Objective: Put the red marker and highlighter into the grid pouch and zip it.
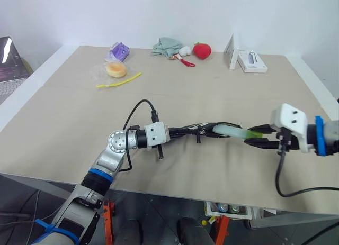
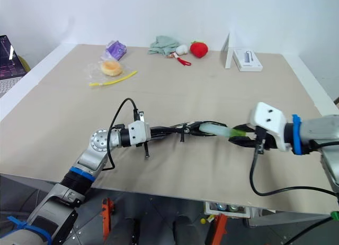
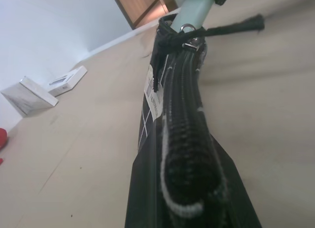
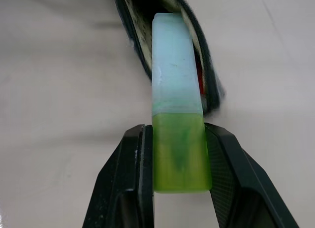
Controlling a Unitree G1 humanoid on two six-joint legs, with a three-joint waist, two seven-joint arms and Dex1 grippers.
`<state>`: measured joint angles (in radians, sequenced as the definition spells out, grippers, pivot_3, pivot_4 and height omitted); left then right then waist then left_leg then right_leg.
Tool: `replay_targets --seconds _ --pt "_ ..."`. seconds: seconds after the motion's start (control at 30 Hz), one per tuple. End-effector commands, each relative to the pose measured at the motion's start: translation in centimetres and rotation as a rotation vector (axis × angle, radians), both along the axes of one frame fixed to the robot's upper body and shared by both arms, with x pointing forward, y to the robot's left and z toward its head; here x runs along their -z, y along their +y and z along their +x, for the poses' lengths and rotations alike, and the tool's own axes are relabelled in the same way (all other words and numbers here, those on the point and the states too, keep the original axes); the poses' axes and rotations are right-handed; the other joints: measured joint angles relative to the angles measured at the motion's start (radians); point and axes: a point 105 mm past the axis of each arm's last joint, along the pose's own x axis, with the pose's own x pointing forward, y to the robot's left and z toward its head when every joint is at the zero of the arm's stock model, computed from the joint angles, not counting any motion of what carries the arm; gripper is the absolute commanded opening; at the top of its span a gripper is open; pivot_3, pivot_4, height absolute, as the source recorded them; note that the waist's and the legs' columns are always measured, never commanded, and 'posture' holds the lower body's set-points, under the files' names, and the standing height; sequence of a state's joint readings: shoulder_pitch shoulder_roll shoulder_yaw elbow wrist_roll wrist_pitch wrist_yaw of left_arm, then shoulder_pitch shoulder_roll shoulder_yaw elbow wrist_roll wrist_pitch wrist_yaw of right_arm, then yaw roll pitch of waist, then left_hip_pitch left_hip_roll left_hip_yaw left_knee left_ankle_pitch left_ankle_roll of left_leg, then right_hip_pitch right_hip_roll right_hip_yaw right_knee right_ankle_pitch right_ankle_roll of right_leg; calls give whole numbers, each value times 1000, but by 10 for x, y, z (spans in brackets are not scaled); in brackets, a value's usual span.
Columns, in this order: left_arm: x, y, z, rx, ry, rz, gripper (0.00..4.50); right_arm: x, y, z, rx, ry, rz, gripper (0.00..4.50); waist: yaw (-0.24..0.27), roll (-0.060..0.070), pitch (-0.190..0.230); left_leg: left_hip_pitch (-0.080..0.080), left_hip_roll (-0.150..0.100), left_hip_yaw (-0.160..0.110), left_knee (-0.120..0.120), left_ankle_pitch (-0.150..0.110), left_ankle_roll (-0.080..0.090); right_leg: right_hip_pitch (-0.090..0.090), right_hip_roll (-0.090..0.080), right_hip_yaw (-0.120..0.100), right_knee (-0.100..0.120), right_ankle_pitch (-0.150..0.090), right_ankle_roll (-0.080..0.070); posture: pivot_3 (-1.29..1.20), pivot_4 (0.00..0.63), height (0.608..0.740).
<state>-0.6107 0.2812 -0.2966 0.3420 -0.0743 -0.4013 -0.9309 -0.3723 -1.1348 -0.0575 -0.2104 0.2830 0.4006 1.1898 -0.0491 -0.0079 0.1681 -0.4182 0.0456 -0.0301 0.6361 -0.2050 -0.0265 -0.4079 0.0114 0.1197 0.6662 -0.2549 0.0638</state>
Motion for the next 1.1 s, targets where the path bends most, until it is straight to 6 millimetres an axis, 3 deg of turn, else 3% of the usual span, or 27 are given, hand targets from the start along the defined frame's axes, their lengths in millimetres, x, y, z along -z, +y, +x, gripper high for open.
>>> replay_targets --seconds 0.03,0.17,0.33,0.5,0.53,0.57,0.67,0.93,1.1 --pt "-16 -5 -1 29 -61 -22 0 -4 22 3 -113 -61 -78 1059 1 0 0 0 0 0 0 0 0 0 0 0 0 0 0 0 150 732" --pt "-18 -7 -1 34 -64 -25 0 -1 46 5 -212 -71 -103 1059 2 0 0 -1 0 0 0 0 0 0 0 0 0 0 1 0 150 732" --pt "-18 -8 -2 36 -63 -30 0 -1 60 7 -253 -85 -83 1059 3 0 0 -2 0 0 0 0 0 -1 0 -1 0 -1 0 0 150 732" --pt "-17 -7 -2 27 -54 -37 0 -28 67 5 -216 -91 133 3492 3 0 0 -2 0 -1 0 0 0 0 0 -1 0 -1 0 0 150 732" --pt "-17 -7 -2 23 -51 -40 0 -35 66 4 -207 -90 177 4155 3 0 0 -2 0 -1 0 0 0 0 0 -1 0 0 0 0 150 732" --pt "-17 -6 -2 21 -50 -41 0 -41 66 2 -201 -91 218 4477 3 0 0 -2 0 -1 0 0 0 0 0 -1 0 0 0 0 150 732" --pt "-16 -5 -2 18 -48 -40 0 -49 67 -3 -188 -93 292 4477 4 0 0 -2 0 -1 0 0 0 0 -1 -1 0 0 -1 0 150 732" --pt "-17 -5 -2 17 -41 -42 0 -34 84 -20 -233 -18 330 4477 3 0 0 -2 0 -1 0 0 0 0 0 -1 0 0 0 0 150 732" --pt "-17 -5 -2 18 -40 -42 0 -19 91 -17 -244 -31 272 4477 3 0 0 -2 0 -1 1 0 0 0 0 -1 0 0 0 0 150 732"
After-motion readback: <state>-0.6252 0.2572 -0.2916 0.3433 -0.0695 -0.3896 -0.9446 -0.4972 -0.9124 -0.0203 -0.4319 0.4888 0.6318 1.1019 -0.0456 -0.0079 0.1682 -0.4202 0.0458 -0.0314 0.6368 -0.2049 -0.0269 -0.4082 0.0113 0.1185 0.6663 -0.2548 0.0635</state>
